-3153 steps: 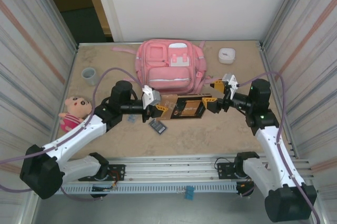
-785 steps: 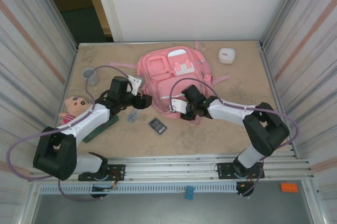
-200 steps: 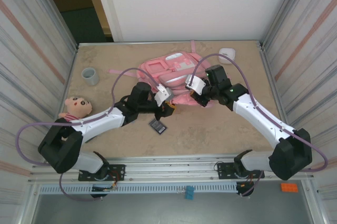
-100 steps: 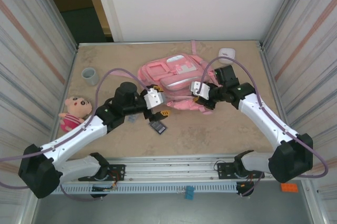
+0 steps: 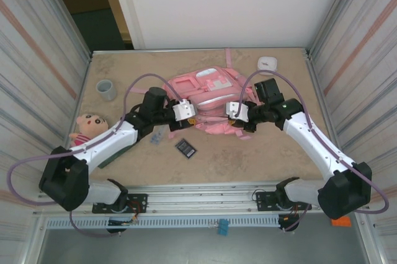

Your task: Pack the student bag

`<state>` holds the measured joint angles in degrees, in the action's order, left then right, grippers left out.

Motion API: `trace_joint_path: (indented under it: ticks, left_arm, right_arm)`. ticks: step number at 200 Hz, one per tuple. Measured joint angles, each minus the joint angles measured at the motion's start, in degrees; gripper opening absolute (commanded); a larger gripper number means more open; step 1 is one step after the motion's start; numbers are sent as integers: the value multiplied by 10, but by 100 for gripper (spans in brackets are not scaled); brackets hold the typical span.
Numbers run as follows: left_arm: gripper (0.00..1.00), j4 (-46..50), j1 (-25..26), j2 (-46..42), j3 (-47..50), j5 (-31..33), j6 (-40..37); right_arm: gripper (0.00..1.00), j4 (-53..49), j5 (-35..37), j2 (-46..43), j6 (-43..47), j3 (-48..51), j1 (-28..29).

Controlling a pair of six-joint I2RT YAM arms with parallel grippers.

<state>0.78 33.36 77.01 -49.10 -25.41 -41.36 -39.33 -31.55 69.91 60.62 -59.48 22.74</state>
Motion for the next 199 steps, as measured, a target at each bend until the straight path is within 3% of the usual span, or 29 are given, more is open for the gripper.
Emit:
trace_joint_path:
  ticks: [13,35,47,65,97,147,199]
  left_arm:
    - [0,9,0,10,-13,-19,-8]
    - [0,12,0,17,-24,-43,4]
    - [0,14,0,18,-27,-53,27]
    - [0,14,1,23,-29,-64,81]
    - [0,8,9,46,-34,-80,197]
    - [0,21,15,76,-73,-98,321]
    - [0,44,15,104,-112,-116,380]
  right_arm:
    - [17,2,-4,0,-5,-2,-11]
    - [35,21,-9,-6,-50,-3,-38]
    - [54,40,6,-12,-92,-3,-45]
    - [65,56,45,-24,-175,-3,-48]
    - [70,34,145,-71,-335,-11,-19]
    - [66,-57,333,-153,-652,-78,168]
    - [64,-100,422,-71,-962,-101,284]
